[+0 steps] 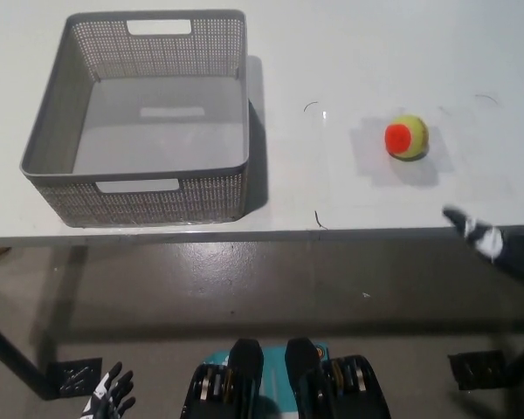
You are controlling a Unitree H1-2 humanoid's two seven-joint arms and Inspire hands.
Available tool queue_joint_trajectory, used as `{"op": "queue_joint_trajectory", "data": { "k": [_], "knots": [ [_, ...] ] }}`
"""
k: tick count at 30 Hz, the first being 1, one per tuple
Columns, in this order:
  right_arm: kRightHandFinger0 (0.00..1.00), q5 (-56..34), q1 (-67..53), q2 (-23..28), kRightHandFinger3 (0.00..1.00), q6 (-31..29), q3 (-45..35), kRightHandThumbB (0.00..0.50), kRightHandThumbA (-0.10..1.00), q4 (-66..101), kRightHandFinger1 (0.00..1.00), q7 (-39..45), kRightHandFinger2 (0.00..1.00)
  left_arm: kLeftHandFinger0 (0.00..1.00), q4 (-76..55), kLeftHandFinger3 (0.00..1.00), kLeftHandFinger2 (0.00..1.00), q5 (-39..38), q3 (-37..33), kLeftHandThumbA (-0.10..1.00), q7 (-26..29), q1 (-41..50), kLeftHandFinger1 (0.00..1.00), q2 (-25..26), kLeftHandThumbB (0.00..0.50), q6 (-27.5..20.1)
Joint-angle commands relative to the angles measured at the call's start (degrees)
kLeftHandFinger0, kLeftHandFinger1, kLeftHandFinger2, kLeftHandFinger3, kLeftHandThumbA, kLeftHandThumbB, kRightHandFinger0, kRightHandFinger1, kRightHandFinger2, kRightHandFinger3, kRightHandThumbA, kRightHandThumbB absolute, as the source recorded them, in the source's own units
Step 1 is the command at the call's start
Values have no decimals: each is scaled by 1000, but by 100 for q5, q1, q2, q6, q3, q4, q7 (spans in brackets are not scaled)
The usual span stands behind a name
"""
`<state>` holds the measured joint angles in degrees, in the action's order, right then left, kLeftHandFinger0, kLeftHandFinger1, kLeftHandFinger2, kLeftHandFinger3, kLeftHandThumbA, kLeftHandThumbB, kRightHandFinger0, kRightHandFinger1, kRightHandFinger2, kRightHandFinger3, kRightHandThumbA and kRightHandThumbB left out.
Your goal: Use the right hand to pick up a tennis ball and put it into a container on the left side
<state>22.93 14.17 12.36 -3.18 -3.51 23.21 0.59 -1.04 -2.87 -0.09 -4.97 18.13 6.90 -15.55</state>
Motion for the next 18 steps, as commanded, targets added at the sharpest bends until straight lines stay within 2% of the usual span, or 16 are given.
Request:
{"op": "queue_joint_trajectory", "data": {
  "k": [1,7,10,18],
  "knots": [
    [1000,570,1370,617,1000,1544,-26,421,820,139,1000,846,1000,1000,-248,1000,1000,-43,69,971,-62,121,1000,116,223,-153],
    [1000,765,2564,984,1000,1712,337,434,808,-1028,1000,1004,1000,1000,-333,1000,1000,-98,136,979,-47,112,1000,145,238,-74],
    [1000,864,3048,1060,1000,1811,581,431,814,-1663,1000,1069,1000,1000,-318,1000,1000,-203,198,972,-62,117,1000,168,228,-77],
    [1000,1000,4276,1203,1000,1922,1220,478,884,-3430,1000,1238,1000,1000,-182,1000,1000,-116,226,988,-69,50,1000,138,239,-146]
  ]
}}
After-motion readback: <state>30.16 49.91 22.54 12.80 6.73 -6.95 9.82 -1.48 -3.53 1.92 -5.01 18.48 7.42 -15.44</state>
